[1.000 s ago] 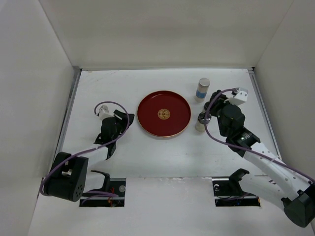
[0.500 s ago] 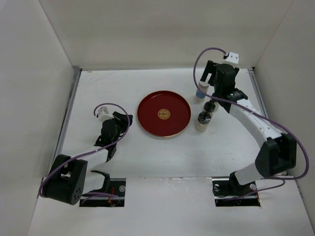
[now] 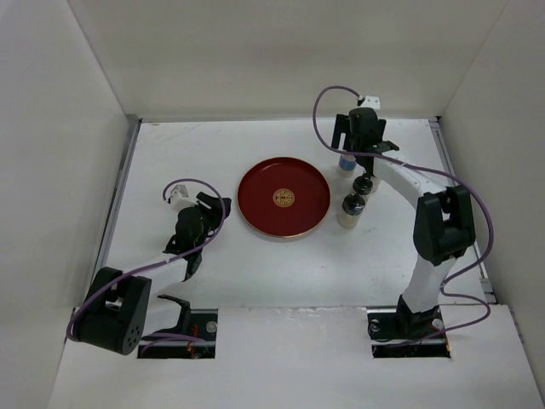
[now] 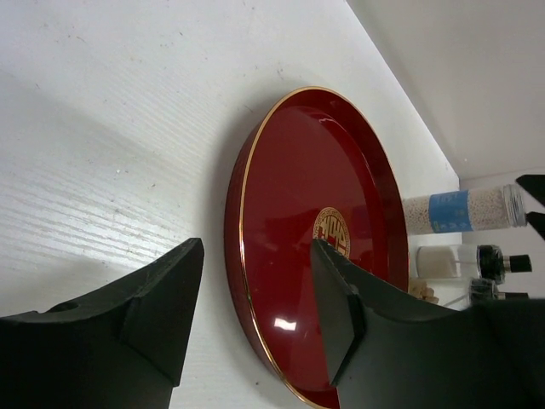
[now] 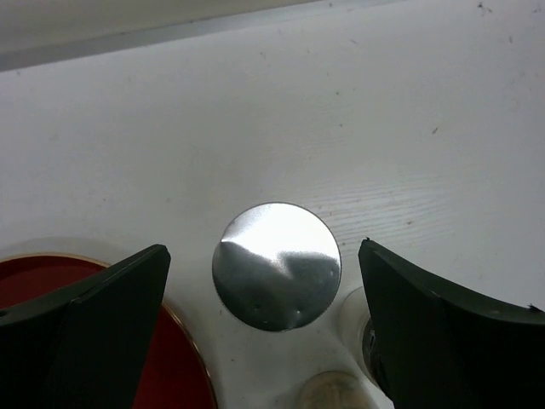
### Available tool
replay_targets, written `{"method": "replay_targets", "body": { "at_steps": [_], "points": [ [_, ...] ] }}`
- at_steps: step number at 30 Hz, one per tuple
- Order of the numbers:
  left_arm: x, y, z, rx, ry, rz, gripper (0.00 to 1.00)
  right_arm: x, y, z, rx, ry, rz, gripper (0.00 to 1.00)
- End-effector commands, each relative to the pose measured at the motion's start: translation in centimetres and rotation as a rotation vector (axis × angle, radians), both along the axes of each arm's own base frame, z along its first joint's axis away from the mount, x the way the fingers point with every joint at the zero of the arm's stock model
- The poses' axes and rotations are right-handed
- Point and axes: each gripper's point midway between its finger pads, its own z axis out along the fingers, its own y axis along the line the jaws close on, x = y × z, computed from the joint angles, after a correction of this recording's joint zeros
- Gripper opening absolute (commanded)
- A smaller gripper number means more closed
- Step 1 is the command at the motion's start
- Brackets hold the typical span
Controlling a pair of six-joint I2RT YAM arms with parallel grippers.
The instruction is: Organize the condiment bottles
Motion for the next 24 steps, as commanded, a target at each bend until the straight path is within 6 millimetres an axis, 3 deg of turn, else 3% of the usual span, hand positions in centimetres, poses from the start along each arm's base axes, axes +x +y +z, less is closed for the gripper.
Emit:
{"method": "replay_targets", "body": {
  "at_steps": [1,6,11,14,17,20,24],
  "points": [
    [0.6,-0.3,1.3,-0.006,-0.056,-0.003,0.51,1.2,-0.8,1.5,-0.008,-0.044,-0.036,1.0],
    [0.6,-0.5,1.4,-0.012,-0.064,-0.008,0.51,1.9,-0.7,0.4,-0.011,-0.047,-0.048,0.95],
    [0.5,-0.5,1.5,-0.014,-0.068,-0.01,0.51,2.7,-0.3,0.9,-0.001,-0.068,-0.043,0.68],
    [0.5,-0.3,1.4,-0.019,-0.063,-0.004,0.51,2.5,-0.4,3.5,0.015,-0.132,-0.052,0.6],
    [0.5,-0.4,1.6,-0.014,-0.072,-0.006,0.51,1.7,-0.3,8.2,0.027,-0.252,-0.06,0.59],
    [0.4,-0.5,1.5,-0.022,-0.067,-0.008,0.51,0.5,2.2,11.8,0.027,-0.334,-0.008,0.58],
    [0.3,0.0,1.9,-0.032,-0.089,0.01,0.52,-1.4,7.1,13.1,0.006,-0.377,0.062,0.58]
  ]
}}
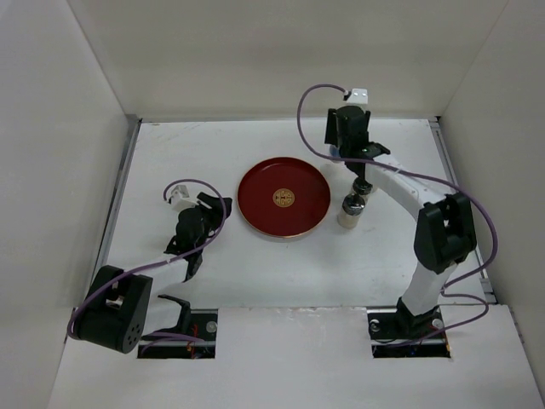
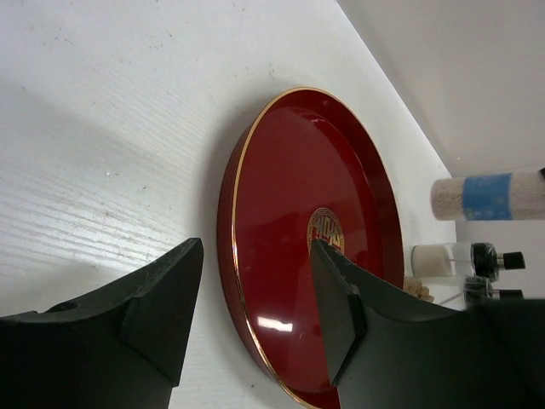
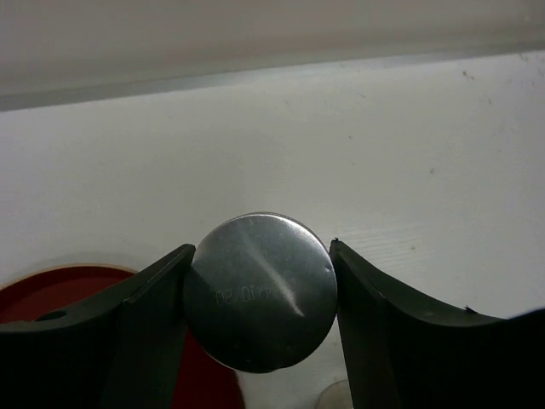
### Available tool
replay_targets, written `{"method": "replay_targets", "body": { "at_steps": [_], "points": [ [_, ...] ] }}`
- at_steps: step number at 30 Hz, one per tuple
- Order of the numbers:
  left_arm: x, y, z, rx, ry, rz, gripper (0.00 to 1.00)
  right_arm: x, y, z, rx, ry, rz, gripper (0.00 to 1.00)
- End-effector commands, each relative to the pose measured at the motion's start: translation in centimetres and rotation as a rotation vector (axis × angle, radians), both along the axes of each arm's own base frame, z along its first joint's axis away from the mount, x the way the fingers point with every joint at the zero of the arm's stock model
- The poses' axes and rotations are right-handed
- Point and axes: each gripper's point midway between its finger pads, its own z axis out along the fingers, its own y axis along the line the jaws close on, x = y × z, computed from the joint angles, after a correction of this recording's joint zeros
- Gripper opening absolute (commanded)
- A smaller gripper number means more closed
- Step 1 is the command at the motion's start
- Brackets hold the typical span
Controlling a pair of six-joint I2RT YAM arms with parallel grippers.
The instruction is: Organize the condiment bottles
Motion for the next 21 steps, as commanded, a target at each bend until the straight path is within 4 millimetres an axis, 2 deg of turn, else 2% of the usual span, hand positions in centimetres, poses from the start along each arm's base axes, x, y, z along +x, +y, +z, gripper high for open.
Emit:
{"method": "replay_targets", "body": {
  "at_steps": [1,7,11,15,17,21],
  "points": [
    [0.2,0.4,1.6,-0.025,-0.07,0.019,0.52,-1.2,5.3,9.6,0.068,-0.28,0.069,0.58],
    [0.1,0.7,1.4,-0.029,-0.063,0.026,0.52,-1.9,13.3,7.8,0.1,-0.262,0.22,0.58],
    [0.1,0.8,1.6,-0.037,-0.068,0.029,0.53,-1.5,17.2,6.4,0.123,-0.245,0.282,0.59],
    [0.1,0.7,1.6,-0.039,-0.067,0.025,0.53,-0.7,19.4,4.2,0.159,-0.206,0.316,0.61],
    [0.1,0.6,1.7,-0.033,-0.071,0.022,0.53,-0.6,19.7,3.2,0.17,-0.188,0.318,0.63],
    [0.1,0.5,1.5,-0.039,-0.062,0.016,0.53,-0.6,19.9,1.3,0.163,-0.156,0.318,0.77]
  ]
}}
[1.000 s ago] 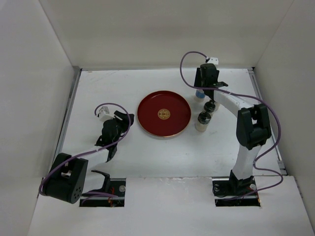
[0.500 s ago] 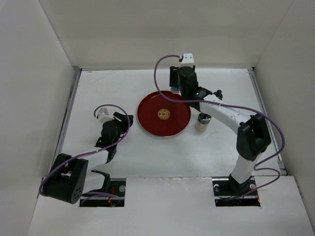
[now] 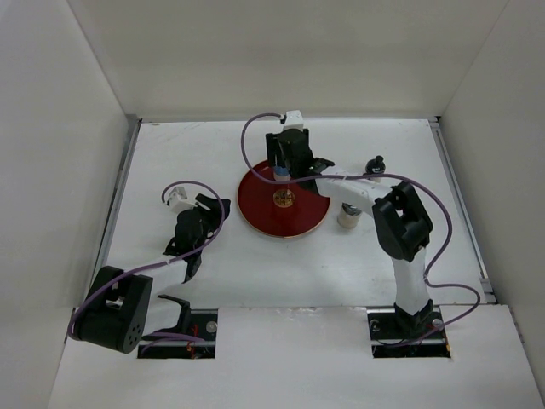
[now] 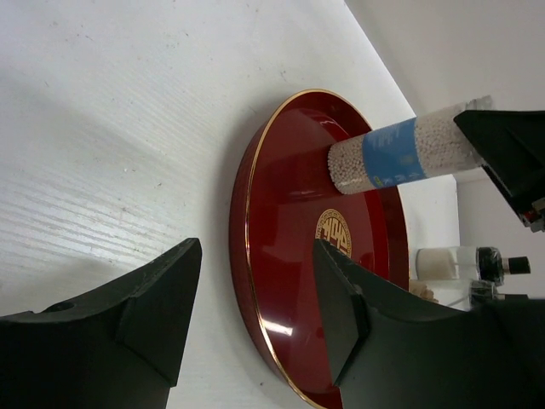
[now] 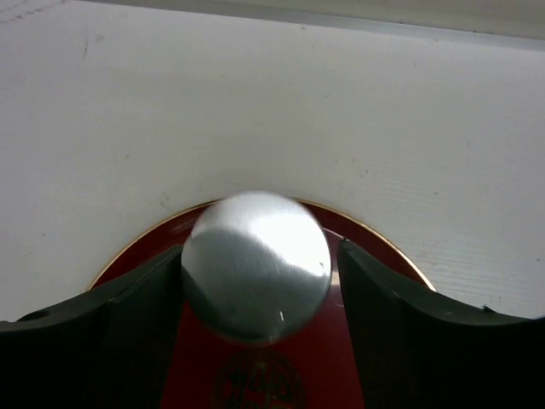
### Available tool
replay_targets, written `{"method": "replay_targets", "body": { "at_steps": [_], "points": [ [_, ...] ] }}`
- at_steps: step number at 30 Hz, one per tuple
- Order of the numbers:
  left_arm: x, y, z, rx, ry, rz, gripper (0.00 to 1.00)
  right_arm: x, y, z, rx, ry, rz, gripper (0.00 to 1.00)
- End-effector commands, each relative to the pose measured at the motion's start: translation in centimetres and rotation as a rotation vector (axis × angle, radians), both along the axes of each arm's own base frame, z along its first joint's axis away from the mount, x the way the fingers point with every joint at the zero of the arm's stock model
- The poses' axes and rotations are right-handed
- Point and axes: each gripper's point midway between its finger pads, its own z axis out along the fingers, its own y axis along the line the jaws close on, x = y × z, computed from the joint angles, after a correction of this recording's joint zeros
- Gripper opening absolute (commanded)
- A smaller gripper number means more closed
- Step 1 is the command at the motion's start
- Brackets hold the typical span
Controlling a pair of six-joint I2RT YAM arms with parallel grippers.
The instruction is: Organize the condiment bottles
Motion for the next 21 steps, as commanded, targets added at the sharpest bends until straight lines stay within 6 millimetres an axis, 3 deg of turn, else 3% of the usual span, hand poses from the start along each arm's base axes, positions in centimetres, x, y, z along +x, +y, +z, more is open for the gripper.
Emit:
{"method": "replay_targets", "body": {
  "at_steps": [1,4,6,10,12,15,17,19,21],
  "points": [
    [0.4,-0.2,2.1,-0.032,-0.074,-0.004,0.53,1.1,1.3,6.5,0.144,-0.137,-0.001,0.82],
    [0.4,-0.4,2.0,-0.032,-0.071,-0.009,0.53,0.4,0.7,8.0,0.16,-0.155,0.0,0.95],
    [0.4,-0.1,2.0,-0.034,-0.072,-0.003,0.53,-0.6,-0.2,10.6,0.182,-0.19,-0.002,1.0],
    [0.5,-0.1,2.1,-0.032,-0.074,0.0,0.53,-4.4,-3.7,15.3,0.223,-0.254,-0.019,1.0],
    [0.4,0.0,2.2,-0.035,-0.08,0.003,0.53,-7.0,-6.6,16.1,0.228,-0.265,-0.055,1.0],
    [0.4,-0.3,2.3,-0.026,-0.08,-0.003,0.53,-11.0,-12.8,14.7,0.215,-0.257,-0.184,1.0],
    [0.4,-0.3,2.1,-0.033,-0.071,-0.007,0.54,-13.8,-16.8,12.1,0.171,-0.203,-0.292,1.0],
    [0.4,-0.4,2.1,-0.031,-0.071,-0.009,0.54,-16.5,-19.7,8.8,0.122,-0.124,-0.358,1.0],
    [0.6,-0.5,1.9,-0.025,-0.065,-0.01,0.54,-18.1,-20.7,6.1,0.096,-0.049,-0.371,1.0]
  ]
}}
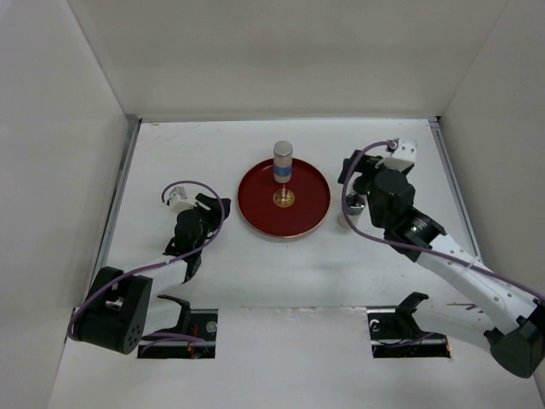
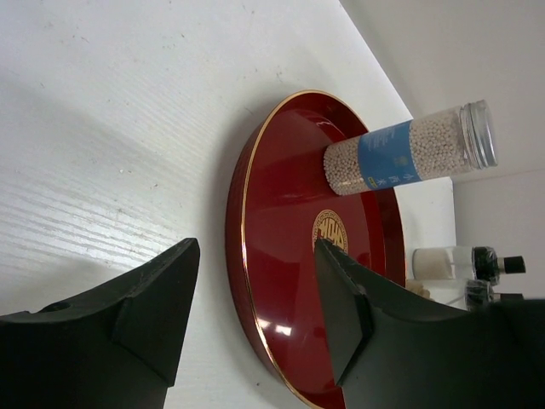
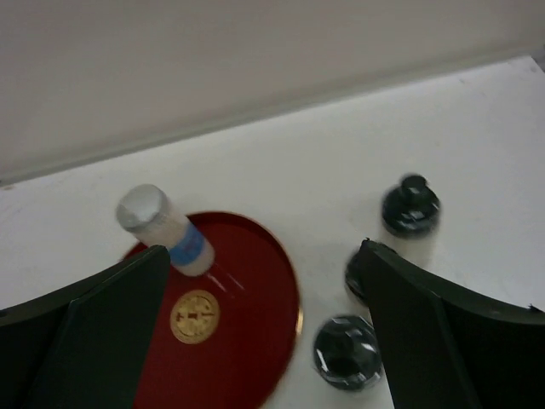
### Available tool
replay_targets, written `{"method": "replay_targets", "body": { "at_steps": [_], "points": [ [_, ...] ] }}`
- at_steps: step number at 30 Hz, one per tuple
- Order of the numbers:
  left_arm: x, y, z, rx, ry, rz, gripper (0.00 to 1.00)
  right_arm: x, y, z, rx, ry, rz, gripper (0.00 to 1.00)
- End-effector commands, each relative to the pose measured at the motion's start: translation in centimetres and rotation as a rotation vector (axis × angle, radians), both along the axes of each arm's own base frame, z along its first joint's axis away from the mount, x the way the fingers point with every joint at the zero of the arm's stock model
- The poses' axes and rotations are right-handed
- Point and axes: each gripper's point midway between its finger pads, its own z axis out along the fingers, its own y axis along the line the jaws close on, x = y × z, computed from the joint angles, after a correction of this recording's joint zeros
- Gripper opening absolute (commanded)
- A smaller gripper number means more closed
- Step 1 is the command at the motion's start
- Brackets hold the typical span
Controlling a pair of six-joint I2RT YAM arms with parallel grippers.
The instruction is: Organize the condiment bottles
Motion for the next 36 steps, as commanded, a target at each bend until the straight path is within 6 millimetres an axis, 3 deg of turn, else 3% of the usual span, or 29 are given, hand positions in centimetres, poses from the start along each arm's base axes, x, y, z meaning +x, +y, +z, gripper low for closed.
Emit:
{"method": "replay_targets", "body": {
  "at_steps": [1,4,8,16,19,22,26,28,31,36],
  "points": [
    [0.6,-0.5,1.5,-0.024,-0.051,-0.01,0.54,-2.7,-2.9,-9.3,-0.109,0.265,-0.093,1.0],
    [0.6,-0.7,1.5,-0.023,-0.052,-0.014,0.55,-2.6,-2.9,-13.1,-0.096,0.358,-0.076,1.0],
    [0.6,-0.4,1.7,-0.029,-0.058,-0.01,0.55,-1.2,-1.2,-13.9,-0.071,0.362,-0.021,1.0],
    [0.5,-0.3,1.8,-0.021,-0.062,-0.007,0.56,1.8,-1.1,-17.1,-0.092,0.414,-0.047,1.0],
    [0.5,-0.4,1.5,-0.028,-0.053,-0.01,0.56,2.2,-1.1,-17.9,-0.09,0.434,-0.048,0.88],
    [0.5,-0.4,1.8,-0.026,-0.063,-0.008,0.56,2.1,-1.5,-16.4,-0.082,0.387,-0.066,0.67],
    [0.5,-0.3,1.6,-0.03,-0.057,-0.006,0.56,1.3,-1.0,-11.2,-0.126,0.254,-0.082,0.63],
    [0.5,-0.2,1.9,-0.03,-0.07,-0.001,0.57,1.0,0.4,-8.9,-0.155,0.206,-0.06,0.63],
    [0.5,0.0,1.8,-0.031,-0.068,0.006,0.57,1.1,4.2,-6.5,-0.144,0.164,0.026,0.62],
    [0.4,0.6,1.5,-0.031,-0.06,0.027,0.57,3.1,14.0,-5.5,-0.076,0.126,0.271,0.63]
  ]
}}
